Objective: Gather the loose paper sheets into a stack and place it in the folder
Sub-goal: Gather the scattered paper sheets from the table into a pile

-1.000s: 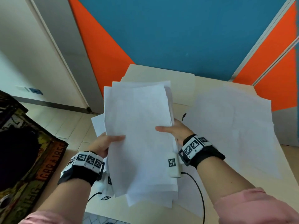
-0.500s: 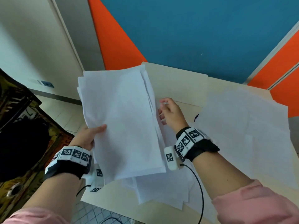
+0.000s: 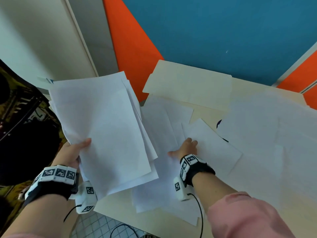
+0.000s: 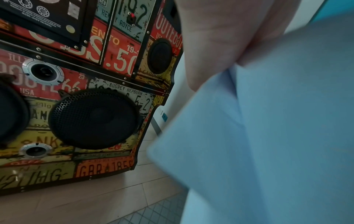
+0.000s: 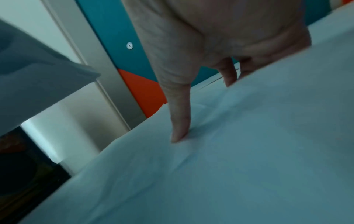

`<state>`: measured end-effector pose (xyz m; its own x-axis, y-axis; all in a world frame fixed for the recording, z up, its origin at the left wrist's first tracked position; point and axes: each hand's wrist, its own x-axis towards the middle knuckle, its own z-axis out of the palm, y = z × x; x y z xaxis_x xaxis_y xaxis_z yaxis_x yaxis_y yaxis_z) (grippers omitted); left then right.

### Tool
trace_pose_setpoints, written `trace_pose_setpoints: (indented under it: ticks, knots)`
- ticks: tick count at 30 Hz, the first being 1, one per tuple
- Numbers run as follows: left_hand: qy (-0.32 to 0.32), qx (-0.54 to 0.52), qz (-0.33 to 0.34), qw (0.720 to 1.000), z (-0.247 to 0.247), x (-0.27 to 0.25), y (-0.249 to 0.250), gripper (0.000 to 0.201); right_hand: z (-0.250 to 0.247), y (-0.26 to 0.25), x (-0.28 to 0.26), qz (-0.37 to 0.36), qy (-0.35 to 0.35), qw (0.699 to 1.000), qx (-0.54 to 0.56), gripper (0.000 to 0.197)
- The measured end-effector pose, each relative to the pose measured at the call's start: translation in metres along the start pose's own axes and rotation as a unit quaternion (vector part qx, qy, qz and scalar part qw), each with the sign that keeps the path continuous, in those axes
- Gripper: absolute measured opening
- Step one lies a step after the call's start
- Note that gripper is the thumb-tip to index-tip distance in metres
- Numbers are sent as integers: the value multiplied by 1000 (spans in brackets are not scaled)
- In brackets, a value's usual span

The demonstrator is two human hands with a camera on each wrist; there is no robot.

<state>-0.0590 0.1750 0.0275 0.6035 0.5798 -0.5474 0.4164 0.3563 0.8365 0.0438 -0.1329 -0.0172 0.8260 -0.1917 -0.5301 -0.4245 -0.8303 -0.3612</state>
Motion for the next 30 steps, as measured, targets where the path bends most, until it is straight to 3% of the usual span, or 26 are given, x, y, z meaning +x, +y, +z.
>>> trace_pose_setpoints:
  ticks: [3, 8, 10, 13, 18, 23, 27, 28, 30]
  knots:
    - [1, 1, -1, 1000, -5, 3, -3, 41, -4, 0, 12, 13, -44, 997, 63, 76]
    - [2, -3, -14, 1000, -12, 8, -9, 44, -3, -10, 11, 31, 13, 999, -20, 68]
    - [0, -9, -19, 1000, -12, 9, -10, 44, 1, -14, 13, 23, 2, 999, 32, 71]
    - [-6, -8, -20, 1000, -11, 12, -12, 46, -4, -5, 16, 6, -23, 997, 70, 56]
    - [-25, 8, -25, 999, -2, 10, -12, 42, -50, 39, 23, -34, -7, 988, 149, 39]
    - [-44, 27, -25, 998, 23, 2, -18, 42, -138, 66, 15, -115, 48, 956, 266, 35]
    - [-50, 35, -23, 998, 51, -5, -14, 46, -206, 80, -10, -175, 83, 908, 372, 24]
    - [-54, 33, -22, 998, 58, -7, -13, 47, -219, 82, -21, -194, 74, 892, 402, 30]
    - [-69, 32, -18, 997, 72, -13, -11, 47, -238, 85, -38, -231, 43, 864, 446, 61]
